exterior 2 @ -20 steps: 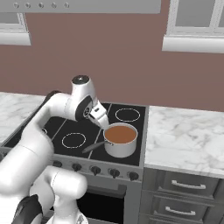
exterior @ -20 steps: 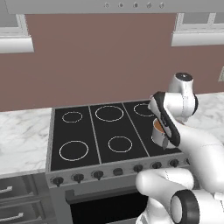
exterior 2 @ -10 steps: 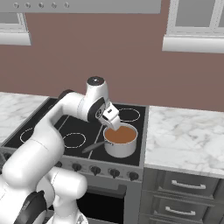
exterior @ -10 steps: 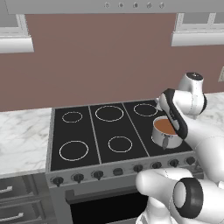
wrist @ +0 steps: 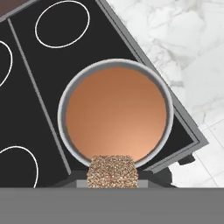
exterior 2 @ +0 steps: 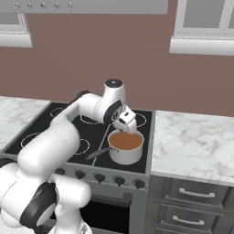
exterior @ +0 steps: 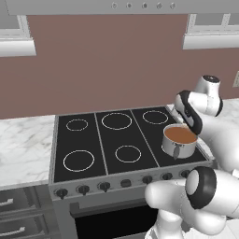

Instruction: Pick up the sugar cube(s) and place them in the saucepan with hot chocolate.

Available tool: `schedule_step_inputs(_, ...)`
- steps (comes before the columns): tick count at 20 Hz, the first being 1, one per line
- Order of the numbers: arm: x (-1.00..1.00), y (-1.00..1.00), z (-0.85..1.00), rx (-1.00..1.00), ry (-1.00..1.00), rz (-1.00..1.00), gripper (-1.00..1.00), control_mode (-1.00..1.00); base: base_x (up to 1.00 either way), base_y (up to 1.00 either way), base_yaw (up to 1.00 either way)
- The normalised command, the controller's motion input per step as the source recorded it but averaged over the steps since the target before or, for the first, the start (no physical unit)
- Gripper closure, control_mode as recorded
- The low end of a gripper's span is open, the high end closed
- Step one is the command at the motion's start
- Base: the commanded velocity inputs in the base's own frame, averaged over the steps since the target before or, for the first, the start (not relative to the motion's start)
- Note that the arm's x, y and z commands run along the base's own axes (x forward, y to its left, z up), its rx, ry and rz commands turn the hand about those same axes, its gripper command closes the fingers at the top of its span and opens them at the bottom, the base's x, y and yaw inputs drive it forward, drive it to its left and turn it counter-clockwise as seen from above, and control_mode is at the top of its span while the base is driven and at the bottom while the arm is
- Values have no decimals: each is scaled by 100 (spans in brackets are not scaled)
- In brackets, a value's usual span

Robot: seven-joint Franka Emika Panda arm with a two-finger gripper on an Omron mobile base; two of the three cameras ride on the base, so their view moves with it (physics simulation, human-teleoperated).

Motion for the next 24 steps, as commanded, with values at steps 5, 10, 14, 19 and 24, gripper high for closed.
schedule_step_inputs(5, 12, -16, -18, -5, 5, 1, 100, -100, 0, 0, 0)
schedule_step_inputs(10, 0, -10, -31, -10, 3, 0, 100, -100, 0, 0, 0)
schedule_step_inputs(14, 0, -18, -37, -8, 0, 0, 100, -100, 0, 0, 0)
schedule_step_inputs(19, 0, -8, -22, 0, -1, 1, 100, -100, 0, 0, 0)
schedule_step_inputs(24, 16, 0, -11, 0, 0, 0, 100, -100, 0, 0, 0)
